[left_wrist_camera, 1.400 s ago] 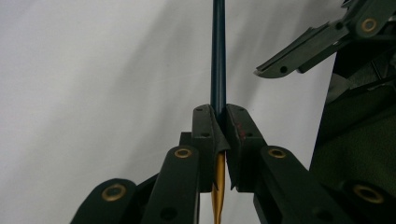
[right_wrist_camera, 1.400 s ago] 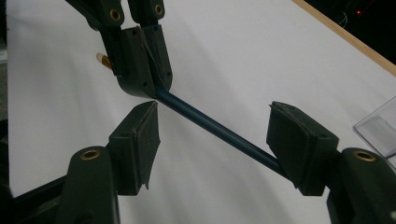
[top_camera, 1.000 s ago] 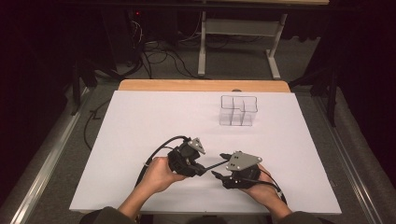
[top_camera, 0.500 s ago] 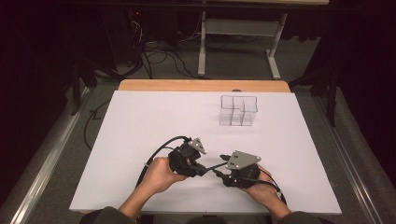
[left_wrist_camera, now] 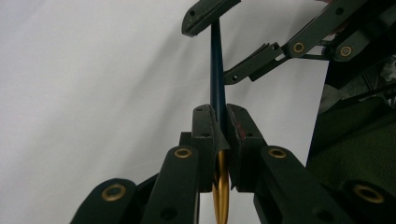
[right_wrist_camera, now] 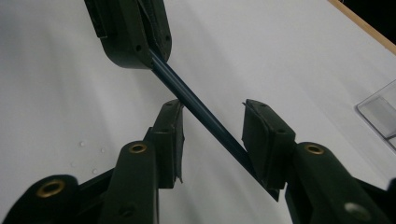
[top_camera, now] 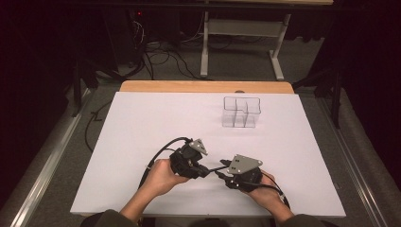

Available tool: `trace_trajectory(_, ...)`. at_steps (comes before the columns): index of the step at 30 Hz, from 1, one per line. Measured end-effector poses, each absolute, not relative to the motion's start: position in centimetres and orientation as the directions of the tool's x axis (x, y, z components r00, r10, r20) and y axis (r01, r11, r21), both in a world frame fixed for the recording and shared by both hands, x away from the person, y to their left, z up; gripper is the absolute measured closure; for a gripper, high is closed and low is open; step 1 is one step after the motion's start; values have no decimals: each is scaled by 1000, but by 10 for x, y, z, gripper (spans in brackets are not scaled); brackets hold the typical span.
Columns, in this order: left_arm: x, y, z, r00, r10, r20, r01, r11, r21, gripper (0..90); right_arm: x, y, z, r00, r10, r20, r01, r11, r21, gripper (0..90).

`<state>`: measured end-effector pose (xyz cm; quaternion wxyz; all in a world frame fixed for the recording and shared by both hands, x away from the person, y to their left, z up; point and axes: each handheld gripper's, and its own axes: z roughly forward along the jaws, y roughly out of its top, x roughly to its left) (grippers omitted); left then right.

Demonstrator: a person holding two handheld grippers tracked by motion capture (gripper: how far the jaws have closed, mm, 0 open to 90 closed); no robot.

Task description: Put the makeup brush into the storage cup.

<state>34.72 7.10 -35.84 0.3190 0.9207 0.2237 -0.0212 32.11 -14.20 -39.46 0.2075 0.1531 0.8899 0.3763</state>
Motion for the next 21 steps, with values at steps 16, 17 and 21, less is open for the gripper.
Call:
trace_trajectory(16, 347, 71, -358, 899, 398, -182, 425, -695, 580, 823, 319, -139, -396, -877, 403, -263, 105, 694, 713, 703)
trace_trajectory(17, 347, 71, -358, 899, 398, -183, 425, -694, 581, 823, 319, -139, -396, -878, 401, -263, 103, 694, 713, 705)
trace_trajectory(21, 347, 71, -358, 900, 397, -182, 424, -695, 581, 822, 319, -138, -396, -878, 397, -267, 97, 694, 713, 714)
